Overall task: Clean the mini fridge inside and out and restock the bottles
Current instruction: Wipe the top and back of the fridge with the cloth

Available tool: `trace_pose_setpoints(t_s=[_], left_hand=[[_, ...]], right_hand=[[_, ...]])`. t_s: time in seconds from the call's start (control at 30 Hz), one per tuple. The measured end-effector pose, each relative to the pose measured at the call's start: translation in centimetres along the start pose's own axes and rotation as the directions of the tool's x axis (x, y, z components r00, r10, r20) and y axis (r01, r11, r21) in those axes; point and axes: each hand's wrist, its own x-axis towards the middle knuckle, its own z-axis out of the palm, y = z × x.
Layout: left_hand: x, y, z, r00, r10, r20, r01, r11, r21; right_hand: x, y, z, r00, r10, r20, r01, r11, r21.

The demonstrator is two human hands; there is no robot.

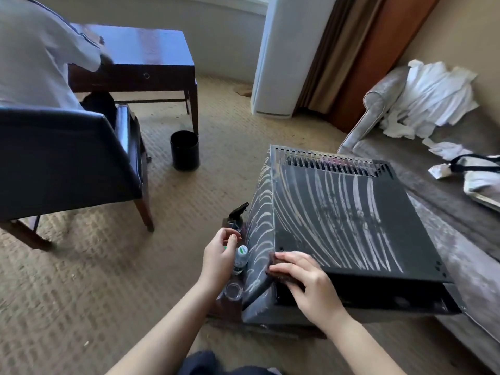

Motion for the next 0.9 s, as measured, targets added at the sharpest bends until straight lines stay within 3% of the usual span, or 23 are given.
trace_pose_setpoints(t_s=[0.13, 0.27, 0.53, 0.8, 0.9], left_hand=[[0.5, -0.6, -1.0, 0.995, -0.002, 0.098, -0.001, 1.000, 0.031], [0.6, -0.5, -1.7, 0.984, -0.013, 0.177, 0.005, 0.999, 0.042], [1.8, -0.3, -2.6, 0.978, 0.016, 0.209, -0.032, 0.997, 0.075], [2.9, 0.0, -3.7, 0.983, -0.041, 0.179, 0.025, 0.995, 0.091], [4.1, 0.9, -4.6, 0.988, -0.018, 0.154, 0.006, 0.997, 0.074]], right_hand=[[4.6, 1.1, 0.3, 0.981, 0.184, -0.063, -0.179, 0.980, 0.082], [9.2, 1.6, 0.9, 0.921, 0.364, -0.137, -0.362, 0.931, 0.041], [0.4, -2.4, 0.8, 0.956, 0.284, -0.069, -0.284, 0.959, 0.004], [13.2, 0.7, 0.5, 0.884, 0.461, -0.071, -0.466, 0.879, -0.096], [12.9, 0.1, 1.2, 0.896, 0.435, -0.089, -0.444, 0.886, -0.136]])
